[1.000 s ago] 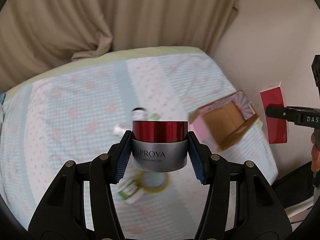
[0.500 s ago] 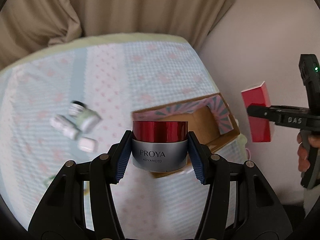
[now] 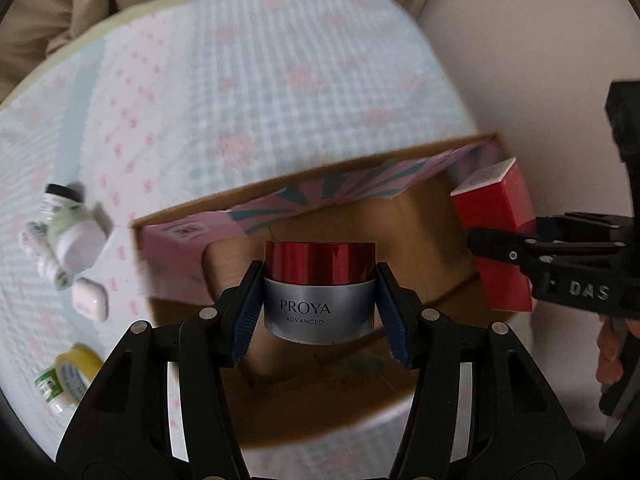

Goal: Organize rigid objects
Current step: 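Carry both items into cardboard box and open both tools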

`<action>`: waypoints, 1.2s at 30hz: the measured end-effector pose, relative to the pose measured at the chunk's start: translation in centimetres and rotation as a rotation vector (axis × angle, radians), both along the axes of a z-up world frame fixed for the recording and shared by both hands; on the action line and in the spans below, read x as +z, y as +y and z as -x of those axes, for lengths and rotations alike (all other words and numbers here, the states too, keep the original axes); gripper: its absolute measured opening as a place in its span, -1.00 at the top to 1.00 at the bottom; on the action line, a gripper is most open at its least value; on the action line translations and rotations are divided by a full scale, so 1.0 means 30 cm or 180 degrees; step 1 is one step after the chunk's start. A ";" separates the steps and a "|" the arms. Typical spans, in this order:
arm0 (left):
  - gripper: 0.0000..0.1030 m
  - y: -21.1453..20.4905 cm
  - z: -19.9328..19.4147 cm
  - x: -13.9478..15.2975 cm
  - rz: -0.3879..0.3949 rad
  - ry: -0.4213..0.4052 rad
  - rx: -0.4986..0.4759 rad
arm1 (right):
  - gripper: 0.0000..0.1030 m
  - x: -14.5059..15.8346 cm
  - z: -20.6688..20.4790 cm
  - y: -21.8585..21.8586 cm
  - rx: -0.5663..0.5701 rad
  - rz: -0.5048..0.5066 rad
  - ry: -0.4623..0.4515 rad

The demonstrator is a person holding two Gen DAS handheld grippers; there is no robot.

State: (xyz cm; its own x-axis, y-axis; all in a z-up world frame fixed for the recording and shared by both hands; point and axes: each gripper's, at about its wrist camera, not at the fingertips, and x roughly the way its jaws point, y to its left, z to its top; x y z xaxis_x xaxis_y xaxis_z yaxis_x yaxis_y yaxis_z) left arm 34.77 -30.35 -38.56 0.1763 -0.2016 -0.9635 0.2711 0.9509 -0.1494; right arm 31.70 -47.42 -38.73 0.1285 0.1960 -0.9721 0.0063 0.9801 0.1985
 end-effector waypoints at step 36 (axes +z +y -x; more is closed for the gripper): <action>-0.99 -0.049 0.092 -0.047 -0.0365 0.0210 -0.0361 | -1.00 -0.118 -0.070 0.062 0.0055 -0.0026 0.0182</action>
